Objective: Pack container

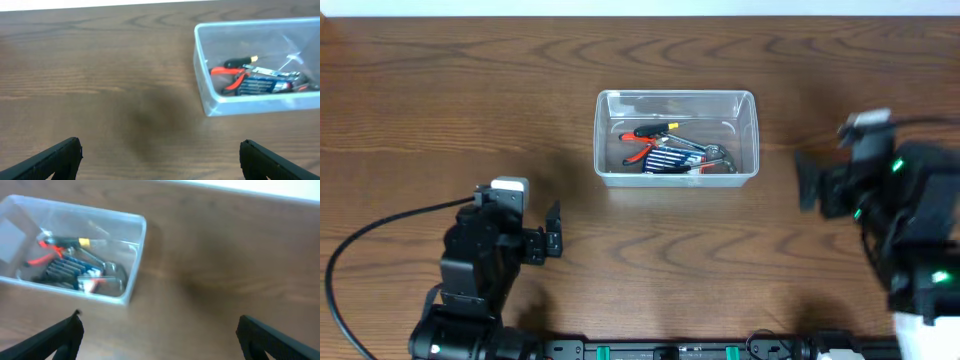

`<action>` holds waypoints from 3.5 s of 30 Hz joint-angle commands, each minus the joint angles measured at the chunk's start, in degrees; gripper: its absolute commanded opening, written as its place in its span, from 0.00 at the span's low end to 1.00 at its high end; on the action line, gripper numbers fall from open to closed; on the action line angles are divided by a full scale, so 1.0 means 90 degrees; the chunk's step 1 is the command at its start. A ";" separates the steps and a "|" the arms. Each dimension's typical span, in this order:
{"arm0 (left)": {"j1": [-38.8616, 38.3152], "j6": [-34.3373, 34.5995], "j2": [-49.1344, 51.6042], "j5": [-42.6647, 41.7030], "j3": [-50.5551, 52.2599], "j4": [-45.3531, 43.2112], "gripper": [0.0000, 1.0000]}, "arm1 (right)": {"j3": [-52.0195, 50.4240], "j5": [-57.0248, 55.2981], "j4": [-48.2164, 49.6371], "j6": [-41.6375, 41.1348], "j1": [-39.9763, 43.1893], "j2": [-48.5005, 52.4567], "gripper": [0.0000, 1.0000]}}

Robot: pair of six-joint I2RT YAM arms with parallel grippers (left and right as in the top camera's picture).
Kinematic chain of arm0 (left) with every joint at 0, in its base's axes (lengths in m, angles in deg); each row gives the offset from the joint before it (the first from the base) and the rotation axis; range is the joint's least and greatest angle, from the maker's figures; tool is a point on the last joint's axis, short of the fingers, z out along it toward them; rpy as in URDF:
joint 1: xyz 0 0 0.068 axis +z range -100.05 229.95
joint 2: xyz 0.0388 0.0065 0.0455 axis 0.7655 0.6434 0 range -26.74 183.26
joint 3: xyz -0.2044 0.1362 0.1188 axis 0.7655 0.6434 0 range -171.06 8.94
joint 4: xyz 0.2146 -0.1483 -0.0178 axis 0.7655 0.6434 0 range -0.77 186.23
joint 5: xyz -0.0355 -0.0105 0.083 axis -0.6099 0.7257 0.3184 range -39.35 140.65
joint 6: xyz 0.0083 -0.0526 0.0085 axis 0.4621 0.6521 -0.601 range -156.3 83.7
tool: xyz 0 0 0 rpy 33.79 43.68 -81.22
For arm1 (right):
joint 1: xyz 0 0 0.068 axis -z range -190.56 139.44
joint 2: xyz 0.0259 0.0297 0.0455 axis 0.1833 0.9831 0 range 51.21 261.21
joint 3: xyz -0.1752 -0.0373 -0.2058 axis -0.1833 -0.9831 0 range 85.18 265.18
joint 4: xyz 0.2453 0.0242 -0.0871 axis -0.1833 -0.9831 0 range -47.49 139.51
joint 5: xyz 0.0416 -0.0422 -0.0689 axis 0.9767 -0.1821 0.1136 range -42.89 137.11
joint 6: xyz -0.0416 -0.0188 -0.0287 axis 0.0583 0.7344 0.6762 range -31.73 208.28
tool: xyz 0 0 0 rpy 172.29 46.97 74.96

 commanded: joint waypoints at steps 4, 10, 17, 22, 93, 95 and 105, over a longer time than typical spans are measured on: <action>-0.0087 0.0117 0.0126 0.0403 0.0041 0.0007 0.98 | -0.1185 -0.0374 0.0238 -0.0296 -0.0056 -0.0896 0.99; -0.0087 0.0117 0.0221 0.0403 0.0041 0.0092 0.98 | -0.1260 -0.0367 -0.0423 -0.0296 -0.0056 -0.0867 0.99; -0.0087 0.0117 0.0221 0.0403 0.0041 0.0121 0.98 | -0.1260 -0.0369 -0.0908 -0.0296 -0.0056 -0.0865 0.99; -0.0087 0.0117 0.0221 0.0403 0.0041 0.0121 0.98 | -0.1258 -0.0369 -0.0974 -0.0296 -0.0056 -0.0865 0.99; -0.0087 0.0117 0.0221 0.0403 0.0041 0.0121 0.99 | -0.6076 -0.1535 0.4243 -0.1064 -0.0561 -0.5501 0.99; -0.0087 0.0117 0.0221 0.0403 0.0041 0.0121 0.98 | -0.6076 -0.1535 0.4243 -0.1064 -0.0561 -0.5501 0.99; 0.0221 0.0119 -0.1010 0.0306 0.0053 0.1044 0.98 | -0.6076 -0.1535 0.4243 -0.1064 -0.0561 -0.5501 0.99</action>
